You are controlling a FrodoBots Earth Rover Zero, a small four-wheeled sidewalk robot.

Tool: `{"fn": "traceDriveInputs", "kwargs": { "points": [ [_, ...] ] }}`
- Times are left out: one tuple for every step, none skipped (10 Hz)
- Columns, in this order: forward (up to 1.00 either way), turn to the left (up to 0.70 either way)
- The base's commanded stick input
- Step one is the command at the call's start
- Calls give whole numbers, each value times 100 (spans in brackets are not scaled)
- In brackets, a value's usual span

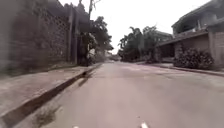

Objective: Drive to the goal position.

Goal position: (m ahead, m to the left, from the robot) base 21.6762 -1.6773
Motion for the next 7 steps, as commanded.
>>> {"fn": "traceDriveInputs", "kwargs": {
  "points": [
    [70,-3],
    [70,-3],
    [70,0],
    [70,0],
    [70,0],
    [70,0],
    [70,0]
  ]
}}
